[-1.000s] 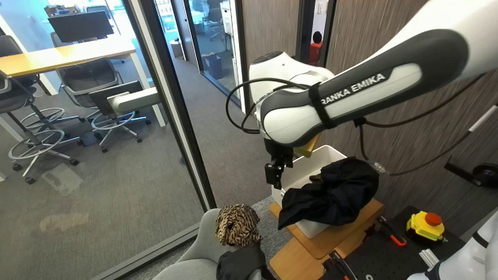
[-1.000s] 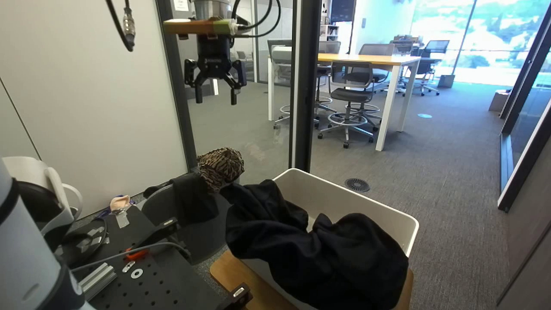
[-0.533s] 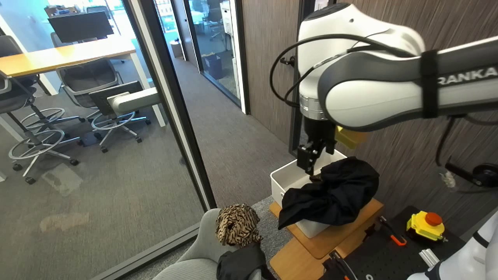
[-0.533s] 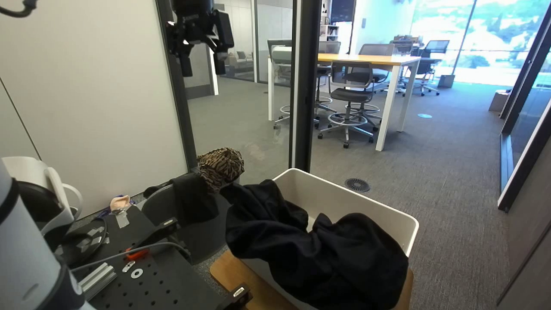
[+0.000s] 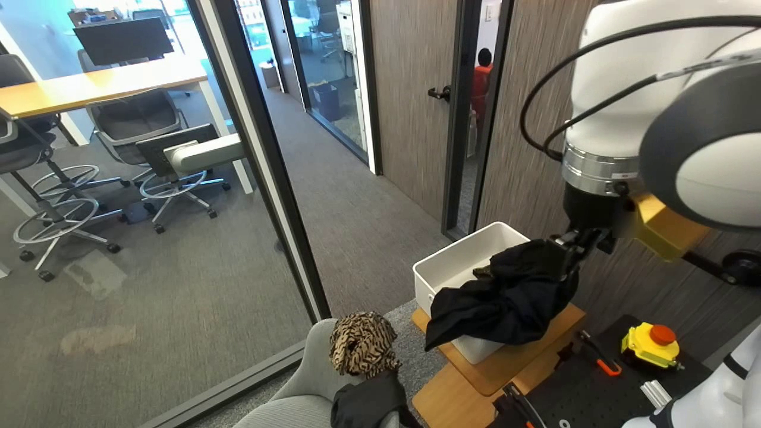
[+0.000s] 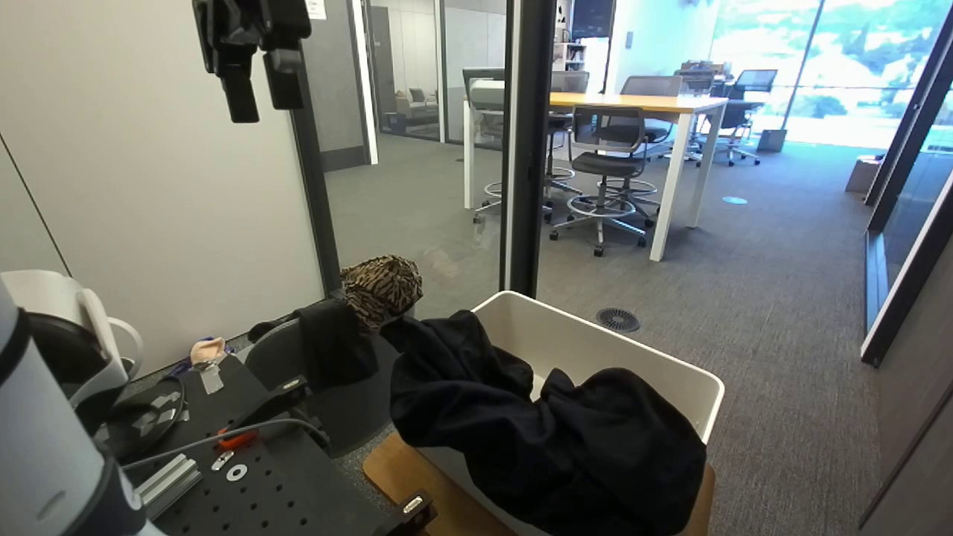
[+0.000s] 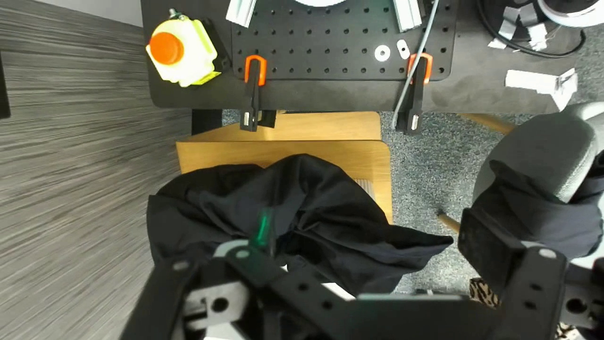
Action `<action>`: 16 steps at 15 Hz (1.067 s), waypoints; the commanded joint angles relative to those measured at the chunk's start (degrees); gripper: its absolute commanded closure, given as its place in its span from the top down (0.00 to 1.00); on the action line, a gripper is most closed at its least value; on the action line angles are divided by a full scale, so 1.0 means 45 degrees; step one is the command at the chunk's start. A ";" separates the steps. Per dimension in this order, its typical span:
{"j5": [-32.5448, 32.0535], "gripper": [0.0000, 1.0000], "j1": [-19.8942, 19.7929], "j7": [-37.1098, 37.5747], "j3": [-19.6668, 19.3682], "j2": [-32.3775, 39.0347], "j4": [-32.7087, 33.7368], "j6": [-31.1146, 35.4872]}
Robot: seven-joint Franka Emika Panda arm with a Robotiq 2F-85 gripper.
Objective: Place the animal print clothing on the backrest of the chair
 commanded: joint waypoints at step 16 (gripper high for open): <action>0.0498 1.00 -0.0624 0.0320 0.0235 -0.4024 -0.0905 -0.0949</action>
